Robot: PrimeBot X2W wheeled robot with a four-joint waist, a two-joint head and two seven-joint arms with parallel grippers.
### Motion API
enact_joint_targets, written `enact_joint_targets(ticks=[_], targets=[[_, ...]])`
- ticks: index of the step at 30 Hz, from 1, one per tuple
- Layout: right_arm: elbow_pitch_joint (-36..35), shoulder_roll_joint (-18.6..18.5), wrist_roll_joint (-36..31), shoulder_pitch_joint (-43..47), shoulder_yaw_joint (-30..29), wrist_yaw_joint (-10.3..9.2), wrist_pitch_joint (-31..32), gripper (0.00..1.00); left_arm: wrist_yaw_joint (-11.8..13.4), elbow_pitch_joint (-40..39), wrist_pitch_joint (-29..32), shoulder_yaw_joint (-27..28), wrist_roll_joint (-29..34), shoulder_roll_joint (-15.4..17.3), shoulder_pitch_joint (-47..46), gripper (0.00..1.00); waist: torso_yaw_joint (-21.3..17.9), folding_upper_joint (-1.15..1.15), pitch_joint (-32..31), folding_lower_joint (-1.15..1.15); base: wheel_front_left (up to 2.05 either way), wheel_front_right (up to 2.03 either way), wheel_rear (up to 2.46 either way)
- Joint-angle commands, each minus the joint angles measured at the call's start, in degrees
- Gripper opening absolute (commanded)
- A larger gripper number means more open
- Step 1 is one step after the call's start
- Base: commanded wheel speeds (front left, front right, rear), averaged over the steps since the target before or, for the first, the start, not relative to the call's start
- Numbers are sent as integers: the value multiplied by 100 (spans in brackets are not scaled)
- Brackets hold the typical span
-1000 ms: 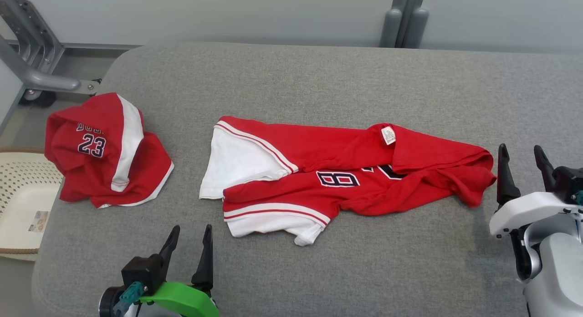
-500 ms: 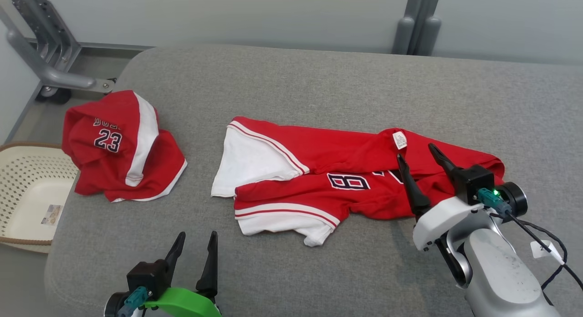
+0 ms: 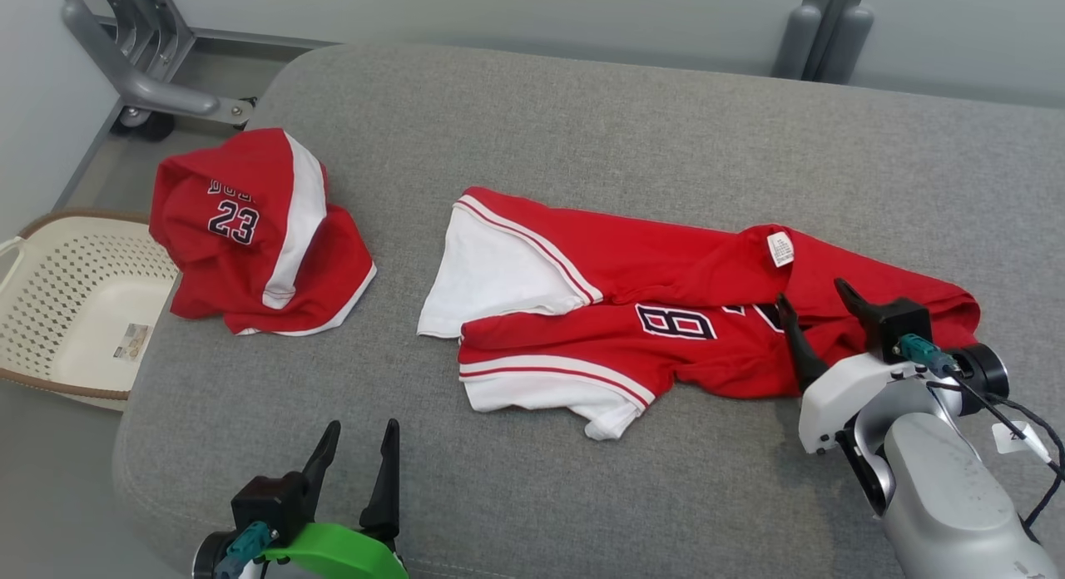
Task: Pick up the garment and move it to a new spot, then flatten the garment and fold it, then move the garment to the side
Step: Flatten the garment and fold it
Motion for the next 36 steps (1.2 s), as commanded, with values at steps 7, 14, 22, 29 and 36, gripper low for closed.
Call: enact_joint_targets(ticks=[7,14,22,29,36], targets=[[445,81,-322,-239,-246,-2,-16,100,-6,-20,4,-68,-47,16,-201,100,75,0,249,0,0,0,0],[679,162,-560,-362,-415,-2,-16,15,-15,8,4,-8,3,16,-247,100,49,0,300,0,0,0,0],[291,138,-512,-460,-526,-2,-16,0,-25,-64,4,18,22,16,-227,100,-41,0,319,0,0,0,0],[172,-345,-559,-967,-885,-3,-16,0,-47,-86,4,-36,84,16,-294,100,-112,0,435,0,0,0,0],[838,-1056,-1040,-1751,-1472,-4,167,44,-60,3,5,-196,143,18,-395,100,67,0,585,0,0,0,0]])
